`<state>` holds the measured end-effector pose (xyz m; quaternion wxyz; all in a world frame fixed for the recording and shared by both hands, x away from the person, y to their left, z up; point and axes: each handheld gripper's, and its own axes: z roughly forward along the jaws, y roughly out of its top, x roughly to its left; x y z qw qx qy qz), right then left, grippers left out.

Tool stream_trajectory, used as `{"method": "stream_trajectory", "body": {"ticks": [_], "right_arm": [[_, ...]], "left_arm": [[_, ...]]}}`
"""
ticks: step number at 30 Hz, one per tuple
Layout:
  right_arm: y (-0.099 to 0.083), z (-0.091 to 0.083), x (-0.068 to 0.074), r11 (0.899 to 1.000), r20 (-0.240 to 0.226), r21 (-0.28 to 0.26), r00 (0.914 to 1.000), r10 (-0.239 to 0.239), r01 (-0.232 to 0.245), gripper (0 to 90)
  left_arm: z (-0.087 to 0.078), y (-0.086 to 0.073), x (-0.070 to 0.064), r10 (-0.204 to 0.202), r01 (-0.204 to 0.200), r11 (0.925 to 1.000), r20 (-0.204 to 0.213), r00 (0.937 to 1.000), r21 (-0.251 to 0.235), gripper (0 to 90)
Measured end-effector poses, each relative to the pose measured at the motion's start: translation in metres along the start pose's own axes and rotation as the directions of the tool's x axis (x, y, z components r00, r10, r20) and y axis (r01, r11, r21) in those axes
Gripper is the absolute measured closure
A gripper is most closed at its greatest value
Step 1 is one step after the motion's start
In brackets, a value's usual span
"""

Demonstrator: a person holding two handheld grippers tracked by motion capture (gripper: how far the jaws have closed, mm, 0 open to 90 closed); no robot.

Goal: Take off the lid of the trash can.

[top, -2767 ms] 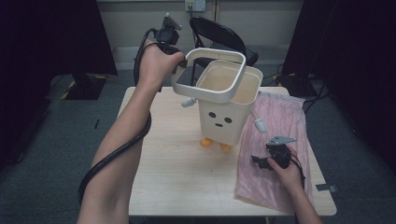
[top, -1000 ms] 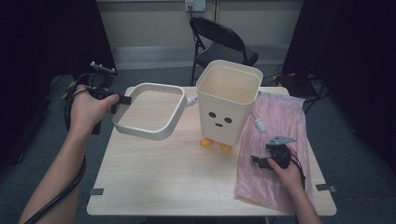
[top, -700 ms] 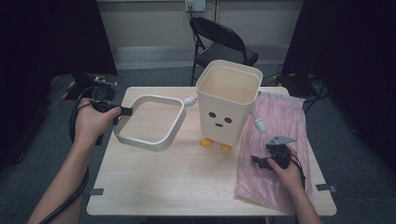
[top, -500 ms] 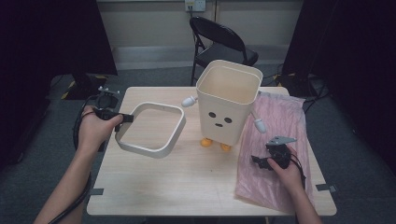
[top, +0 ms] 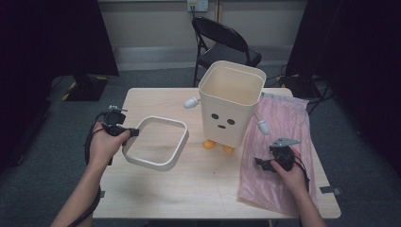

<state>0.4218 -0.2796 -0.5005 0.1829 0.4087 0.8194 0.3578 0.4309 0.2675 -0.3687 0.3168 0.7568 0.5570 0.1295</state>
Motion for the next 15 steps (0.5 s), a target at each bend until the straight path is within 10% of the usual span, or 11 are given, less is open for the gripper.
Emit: {"method": "stream_trajectory", "body": {"ticks": [15], "right_arm": [[0.000,0.000,0.000,1.000,0.000,0.000,1.0000,0.000,0.000,13.4]], "left_arm": [[0.054,-0.032,0.006,-0.045,0.045,0.9989,-0.035,0.9983,-0.016,84.7]]}}
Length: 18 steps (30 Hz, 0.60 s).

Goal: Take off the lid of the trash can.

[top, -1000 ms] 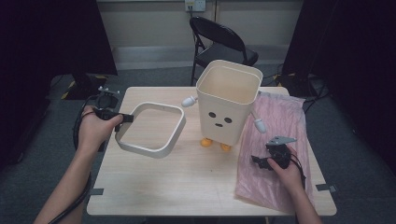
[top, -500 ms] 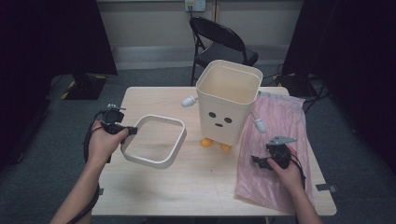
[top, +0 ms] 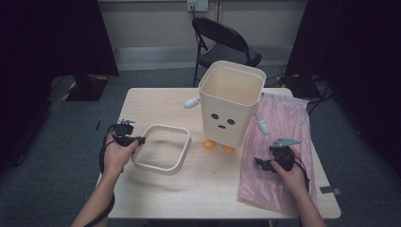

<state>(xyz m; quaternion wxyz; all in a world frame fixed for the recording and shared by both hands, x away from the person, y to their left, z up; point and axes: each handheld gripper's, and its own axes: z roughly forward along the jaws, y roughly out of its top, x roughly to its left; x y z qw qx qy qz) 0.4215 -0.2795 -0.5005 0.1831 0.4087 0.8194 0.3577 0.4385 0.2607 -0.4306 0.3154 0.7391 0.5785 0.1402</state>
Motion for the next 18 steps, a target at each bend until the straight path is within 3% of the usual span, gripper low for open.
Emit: {"method": "stream_trajectory", "body": {"ticks": [5,18], "right_arm": [[0.000,0.000,0.000,1.000,0.000,0.000,1.0000,0.000,0.000,13.4],[0.000,0.000,0.000,1.000,0.000,0.000,1.0000,0.000,0.000,13.4]], "left_arm": [[0.013,-0.008,0.002,-0.019,0.019,0.9998,-0.015,0.9997,0.012,84.6],[0.029,-0.015,0.003,-0.009,0.010,0.9995,-0.035,0.9993,0.031,84.5]]}}
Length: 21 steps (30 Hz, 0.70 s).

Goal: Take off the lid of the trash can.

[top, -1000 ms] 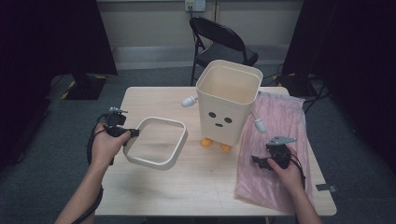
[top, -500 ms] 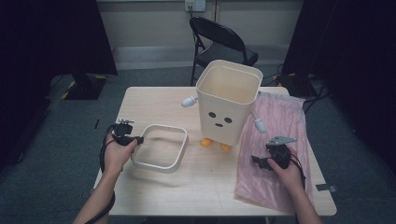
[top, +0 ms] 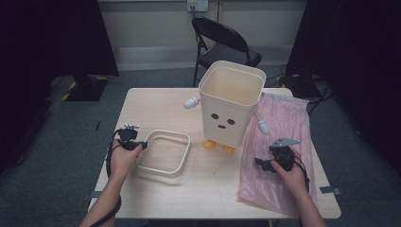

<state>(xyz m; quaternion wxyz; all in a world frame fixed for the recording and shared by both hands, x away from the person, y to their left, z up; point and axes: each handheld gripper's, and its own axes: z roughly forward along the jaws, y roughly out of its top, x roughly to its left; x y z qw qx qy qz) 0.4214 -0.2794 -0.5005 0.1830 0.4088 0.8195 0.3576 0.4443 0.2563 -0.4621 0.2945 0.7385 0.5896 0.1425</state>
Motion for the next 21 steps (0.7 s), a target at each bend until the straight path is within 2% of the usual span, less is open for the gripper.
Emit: {"method": "stream_trajectory", "body": {"ticks": [7,11,17,19,21], "right_arm": [[0.000,0.000,0.000,1.000,0.000,0.000,1.0000,0.000,0.000,13.4],[0.000,0.000,0.000,1.000,0.000,0.000,1.0000,0.000,0.000,13.4],[0.000,0.000,0.000,1.000,0.000,0.001,1.0000,0.000,0.000,13.4],[0.000,0.000,0.000,1.000,0.000,0.001,1.0000,0.000,0.000,13.4],[0.000,0.000,0.000,1.000,0.000,0.001,1.0000,0.000,0.000,13.4]], "left_arm": [[0.005,-0.003,0.003,0.006,-0.006,1.0000,-0.020,0.9998,0.000,84.0],[0.007,-0.004,0.003,0.006,-0.006,0.9999,-0.017,0.9998,-0.010,83.6],[0.010,-0.006,0.006,0.003,-0.003,0.9995,0.009,1.0000,-0.031,80.5],[0.010,-0.007,0.007,0.017,-0.017,0.9994,0.012,0.9998,-0.029,75.6],[0.011,-0.007,0.008,0.012,-0.011,0.9994,0.026,0.9996,-0.031,69.6]]}}
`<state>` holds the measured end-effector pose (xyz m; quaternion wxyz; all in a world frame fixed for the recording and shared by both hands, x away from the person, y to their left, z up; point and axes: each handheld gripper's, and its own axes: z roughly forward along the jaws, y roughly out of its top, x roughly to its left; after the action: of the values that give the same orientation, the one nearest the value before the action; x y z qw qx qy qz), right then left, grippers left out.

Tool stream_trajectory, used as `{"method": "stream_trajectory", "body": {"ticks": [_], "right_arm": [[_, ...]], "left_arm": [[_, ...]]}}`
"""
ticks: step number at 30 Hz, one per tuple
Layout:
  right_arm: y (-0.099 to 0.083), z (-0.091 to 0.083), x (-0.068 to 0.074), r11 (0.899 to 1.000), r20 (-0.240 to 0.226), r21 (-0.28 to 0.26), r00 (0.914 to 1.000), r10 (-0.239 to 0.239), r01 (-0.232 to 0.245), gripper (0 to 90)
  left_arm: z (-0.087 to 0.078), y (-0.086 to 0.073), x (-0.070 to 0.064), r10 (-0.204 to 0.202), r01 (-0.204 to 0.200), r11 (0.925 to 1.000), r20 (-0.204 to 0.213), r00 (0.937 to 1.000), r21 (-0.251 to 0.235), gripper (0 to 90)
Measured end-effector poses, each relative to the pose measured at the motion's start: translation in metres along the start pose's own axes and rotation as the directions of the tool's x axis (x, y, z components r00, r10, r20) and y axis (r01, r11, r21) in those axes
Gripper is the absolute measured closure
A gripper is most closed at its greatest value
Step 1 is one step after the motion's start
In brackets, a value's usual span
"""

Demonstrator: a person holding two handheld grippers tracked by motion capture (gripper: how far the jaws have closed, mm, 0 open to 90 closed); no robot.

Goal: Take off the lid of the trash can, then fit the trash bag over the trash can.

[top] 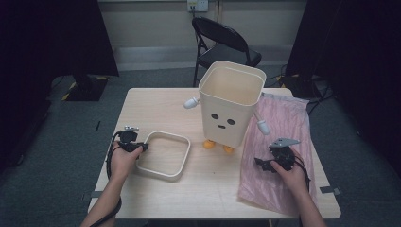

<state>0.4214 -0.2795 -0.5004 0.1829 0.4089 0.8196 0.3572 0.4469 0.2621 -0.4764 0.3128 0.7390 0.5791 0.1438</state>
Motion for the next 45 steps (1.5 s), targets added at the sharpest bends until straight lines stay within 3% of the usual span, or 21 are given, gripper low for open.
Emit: {"method": "stream_trajectory", "body": {"ticks": [2,7,9,16,21,28,31,35,38,40,45], "right_arm": [[0.000,0.000,0.000,1.000,0.000,0.000,1.0000,0.000,0.000,13.4],[0.000,0.000,0.001,1.000,0.009,-0.002,0.9999,0.006,-0.006,13.4],[0.000,0.000,0.002,1.000,0.009,0.000,0.9999,0.008,-0.008,13.1],[0.000,-0.003,0.002,1.000,-0.007,0.010,0.9998,0.016,-0.016,14.3],[0.003,-0.017,-0.002,0.999,-0.005,-0.004,0.9992,0.039,-0.039,14.2],[-0.004,-0.019,0.002,0.994,-0.009,0.106,0.9998,-0.020,0.021,14.8],[-0.004,-0.021,0.003,0.992,-0.024,0.120,0.9989,-0.041,0.043,14.9],[-0.006,-0.021,0.001,0.993,-0.026,0.117,0.9994,-0.021,0.024,16.5],[-0.005,-0.023,-0.001,0.995,-0.003,0.099,1.0000,0.000,0.000,28.8],[-0.005,-0.023,-0.002,0.996,0.003,0.093,1.0000,0.002,-0.002,31.7],[-0.003,-0.024,-0.003,0.996,0.007,0.091,0.9999,0.012,-0.012,54.7]], "left_arm": [[0.000,-0.001,0.001,0.011,-0.011,0.9994,0.007,0.9999,-0.033,55.5],[-0.002,-0.001,0.002,0.057,-0.056,0.9976,0.002,0.9984,-0.041,38.7],[-0.003,0.000,0.002,0.093,-0.092,0.9938,0.006,0.9957,-0.061,30.9],[-0.013,0.006,0.001,0.125,-0.120,0.9882,0.050,0.9909,-0.095,21.2],[-0.020,0.011,-0.003,0.139,-0.129,0.9838,0.076,0.9873,-0.124,21.4],[-0.024,0.010,-0.012,0.161,-0.143,0.9784,0.116,0.9800,-0.149,22.1],[-0.026,0.010,-0.016,0.189,-0.169,0.9741,0.124,0.9742,-0.150,22.6],[-0.026,0.010,-0.022,0.214,-0.192,0.9685,0.134,0.9677,-0.159,23.6],[-0.025,0.010,-0.028,0.239,-0.216,0.9635,0.141,0.9608,-0.159,24.3],[-0.024,0.009,-0.033,0.249,-0.226,0.9609,0.143,0.9578,-0.160,24.3],[-0.022,0.010,-0.037,0.260,-0.236,0.9590,0.152,0.9535,-0.157,24.5]]}}
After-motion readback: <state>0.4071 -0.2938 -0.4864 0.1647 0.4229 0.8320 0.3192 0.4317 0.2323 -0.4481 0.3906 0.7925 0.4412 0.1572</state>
